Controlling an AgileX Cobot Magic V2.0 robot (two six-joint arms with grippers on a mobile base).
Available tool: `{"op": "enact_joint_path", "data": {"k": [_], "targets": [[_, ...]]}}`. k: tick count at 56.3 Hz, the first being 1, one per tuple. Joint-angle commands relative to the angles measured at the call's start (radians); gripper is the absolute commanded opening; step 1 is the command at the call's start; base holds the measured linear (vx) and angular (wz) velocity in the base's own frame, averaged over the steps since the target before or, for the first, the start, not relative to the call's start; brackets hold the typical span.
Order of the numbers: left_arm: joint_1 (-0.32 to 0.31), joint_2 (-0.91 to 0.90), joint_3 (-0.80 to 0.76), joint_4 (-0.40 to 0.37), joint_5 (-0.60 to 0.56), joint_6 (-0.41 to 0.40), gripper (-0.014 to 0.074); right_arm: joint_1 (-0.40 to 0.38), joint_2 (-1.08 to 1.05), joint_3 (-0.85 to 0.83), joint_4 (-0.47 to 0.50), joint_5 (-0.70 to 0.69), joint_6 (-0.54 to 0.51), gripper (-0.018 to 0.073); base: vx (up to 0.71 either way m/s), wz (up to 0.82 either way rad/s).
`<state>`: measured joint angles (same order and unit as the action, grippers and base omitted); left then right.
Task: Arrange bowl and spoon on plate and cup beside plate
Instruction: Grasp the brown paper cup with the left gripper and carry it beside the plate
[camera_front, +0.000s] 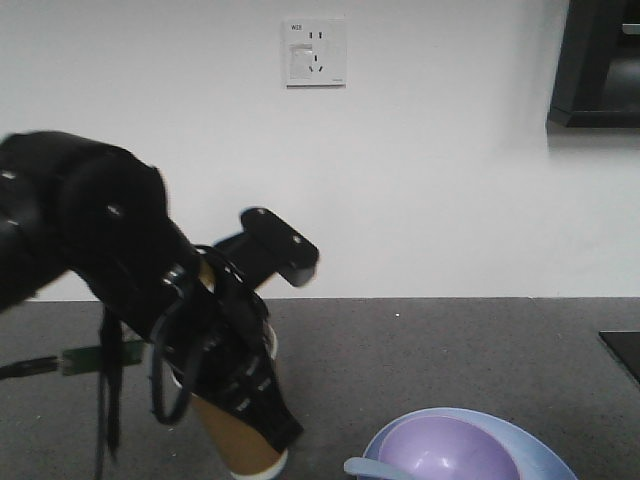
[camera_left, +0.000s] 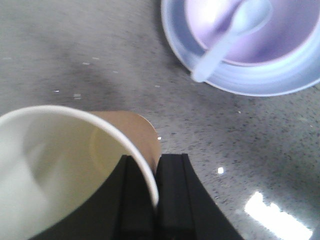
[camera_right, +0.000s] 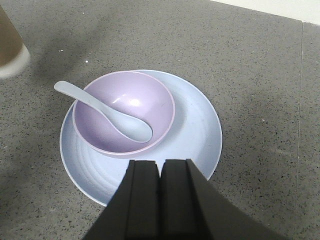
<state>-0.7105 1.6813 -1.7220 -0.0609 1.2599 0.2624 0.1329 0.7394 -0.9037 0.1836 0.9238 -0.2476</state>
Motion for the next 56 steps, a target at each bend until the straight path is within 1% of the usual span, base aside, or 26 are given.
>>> {"op": "enact_joint_path", "data": {"k": [1,7,13,26,31,38,42,51,56], "targets": [[-0.038,0.008,-0.034,-0.009,-0.038,-0.015,0.0000,0.000,-0.004,-0.027,0.005,-0.062,-0.002,-0.0010,0.00,0.00],[-0.067,0.050,-0.034,-0.009,-0.046,-0.036,0.0000,0.000,-0.004,-0.027,0.005,-0.062,-0.002,-0.0008,0.00,0.00],[-0.086,0.076,-0.034,-0.009,-0.049,-0.037,0.0000,0.000,-0.004,-0.027,0.001,-0.062,-0.002,-0.0008,0.00,0.00],[-0.094,0.096,-0.034,-0.009,-0.050,-0.039,0.0005,0.000,-0.004,-0.027,0.001,-0.062,-0.003,-0.0008,0.00,0.00],[-0.094,0.096,-0.034,-0.008,-0.057,-0.039,0.0023,0.000,-0.004,-0.027,0.001,-0.062,-0.003,-0.0008,0.00,0.00],[-0.094,0.096,-0.034,-0.009,-0.055,-0.039,0.0086,0.000,-0.004,-0.027,0.001,-0.062,-0.003,-0.0008,0.00,0.00],[-0.094,0.096,-0.034,-0.010,-0.045,-0.039,0.0139,0.000,-0.004,-0.027,0.001,-0.062,-0.003,-0.0008,0.00,0.00],[-0.094,0.095,-0.034,-0.010,-0.033,-0.039,0.0304,0.000,-0.004,-0.027,0.001,-0.062,-0.003,-0.0008,0.00,0.00],[-0.096,0.092,-0.034,-0.010,-0.021,-0.047,0.0382,0.000,-0.004,-0.027,0.001,-0.062,-0.002,-0.0008,0.00,0.00]]}}
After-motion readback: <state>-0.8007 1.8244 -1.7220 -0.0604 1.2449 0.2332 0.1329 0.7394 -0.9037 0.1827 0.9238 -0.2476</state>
